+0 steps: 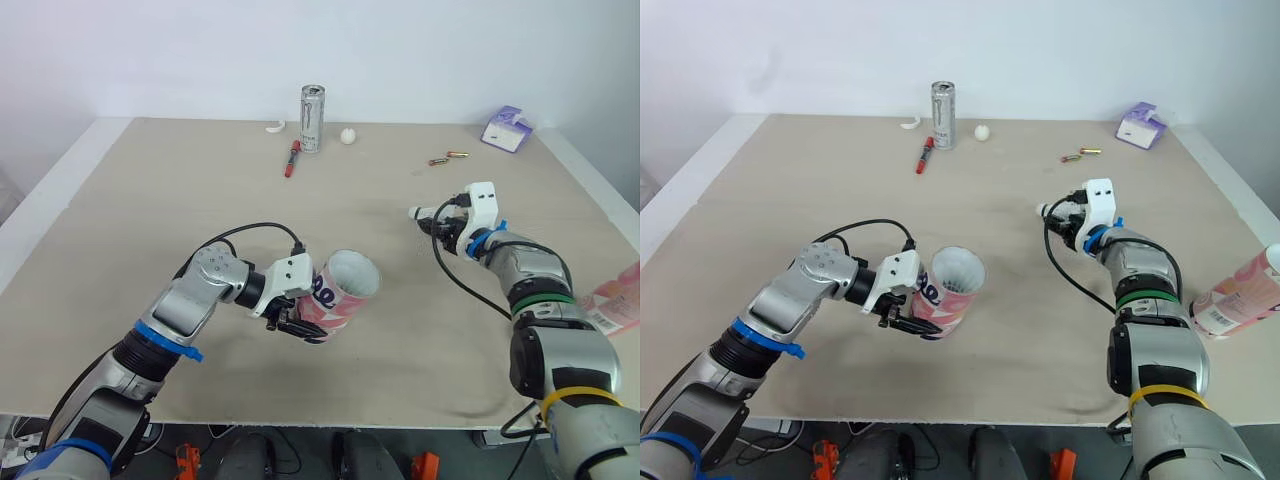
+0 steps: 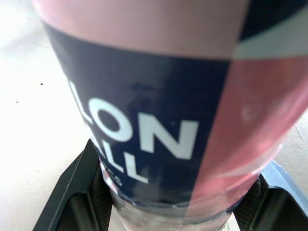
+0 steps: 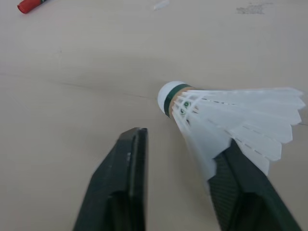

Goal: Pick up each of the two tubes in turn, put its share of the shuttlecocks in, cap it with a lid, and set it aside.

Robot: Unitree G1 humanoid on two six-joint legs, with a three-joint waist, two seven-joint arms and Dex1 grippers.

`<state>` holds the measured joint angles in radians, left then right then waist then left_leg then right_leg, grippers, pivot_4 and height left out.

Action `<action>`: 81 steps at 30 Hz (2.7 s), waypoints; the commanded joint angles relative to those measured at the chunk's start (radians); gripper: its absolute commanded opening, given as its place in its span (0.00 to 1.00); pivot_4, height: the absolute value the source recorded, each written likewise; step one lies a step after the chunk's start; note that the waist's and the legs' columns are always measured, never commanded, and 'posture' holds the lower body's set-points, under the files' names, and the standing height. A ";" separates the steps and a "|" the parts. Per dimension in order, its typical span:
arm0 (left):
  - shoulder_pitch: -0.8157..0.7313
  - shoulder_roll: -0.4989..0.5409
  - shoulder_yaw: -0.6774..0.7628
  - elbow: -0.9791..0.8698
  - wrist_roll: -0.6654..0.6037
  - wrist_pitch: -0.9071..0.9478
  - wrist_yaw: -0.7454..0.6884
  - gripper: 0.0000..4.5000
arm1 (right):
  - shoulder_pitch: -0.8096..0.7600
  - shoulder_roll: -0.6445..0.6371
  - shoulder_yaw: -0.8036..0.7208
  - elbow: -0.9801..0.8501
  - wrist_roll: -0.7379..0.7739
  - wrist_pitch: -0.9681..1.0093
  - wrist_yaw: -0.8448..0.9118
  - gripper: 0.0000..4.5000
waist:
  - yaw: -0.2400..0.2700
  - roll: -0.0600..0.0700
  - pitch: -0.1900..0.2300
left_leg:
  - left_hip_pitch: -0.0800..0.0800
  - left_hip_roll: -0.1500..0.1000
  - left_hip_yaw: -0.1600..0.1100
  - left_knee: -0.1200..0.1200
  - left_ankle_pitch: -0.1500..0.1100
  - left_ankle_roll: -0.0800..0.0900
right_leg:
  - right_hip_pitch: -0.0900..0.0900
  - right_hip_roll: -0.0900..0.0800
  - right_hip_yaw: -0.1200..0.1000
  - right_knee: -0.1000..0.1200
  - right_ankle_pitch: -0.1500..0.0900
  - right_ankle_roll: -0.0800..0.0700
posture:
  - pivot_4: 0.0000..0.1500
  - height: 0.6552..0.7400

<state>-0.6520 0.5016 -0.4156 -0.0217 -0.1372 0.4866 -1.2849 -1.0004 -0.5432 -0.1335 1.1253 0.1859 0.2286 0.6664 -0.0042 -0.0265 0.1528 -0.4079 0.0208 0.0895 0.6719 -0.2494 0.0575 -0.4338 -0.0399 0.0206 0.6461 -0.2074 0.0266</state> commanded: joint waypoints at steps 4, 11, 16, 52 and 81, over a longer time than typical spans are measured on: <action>0.025 0.013 -0.039 0.005 0.013 0.023 -0.001 0.59 | -0.036 0.006 -0.020 0.002 -0.006 -0.043 0.003 0.01 | 0.000 0.000 0.000 | 0.000 0.000 0.000 0.000 0.000 0.000 | 0.000 0.000 0.000 0.000 0.000 0.000 | 1.00 1.00; 0.023 0.013 -0.036 0.007 0.012 0.019 -0.002 0.59 | -0.031 0.002 -0.017 -0.006 -0.011 -0.059 0.013 0.01 | 0.000 0.000 0.000 | 0.000 0.000 0.000 0.000 0.000 0.000 | 0.000 0.000 0.000 0.000 0.000 0.000 | 1.00 1.00; 0.026 0.017 -0.036 0.003 0.011 0.019 -0.005 0.59 | 0.001 -0.004 -0.005 -0.110 -0.010 -0.068 0.050 0.01 | 0.000 0.000 0.000 | 0.000 0.000 0.000 0.000 0.000 0.000 | 0.000 0.000 0.000 0.000 0.000 0.000 | 1.00 1.00; -0.004 0.016 -0.055 0.027 -0.008 0.019 -0.018 0.59 | 0.366 -0.624 0.127 -1.796 0.097 0.036 0.542 0.01 | 0.011 0.001 0.000 | 0.000 0.001 -0.001 0.001 -0.001 0.000 | -0.001 -0.001 -0.003 0.001 -0.008 -0.001 | 1.00 1.00; -0.089 0.049 -0.104 0.048 0.036 0.034 -0.051 0.59 | 0.242 -0.502 0.279 -1.742 0.051 -0.030 0.611 0.25 | 0.010 0.001 0.000 | 0.000 0.004 -0.001 0.002 0.000 -0.001 | -0.001 0.002 -0.003 0.002 -0.008 -0.003 | 1.00 1.00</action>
<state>-0.7527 0.5309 -0.4842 0.0119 -0.1338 0.5077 -1.3243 -0.7304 -1.0496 0.1633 -0.5905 0.2062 0.1645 1.2814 0.0057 -0.0250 0.1533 -0.4076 0.0244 0.0886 0.6734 -0.2498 0.0569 -0.4354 -0.0379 0.0175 0.6485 -0.2145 0.0226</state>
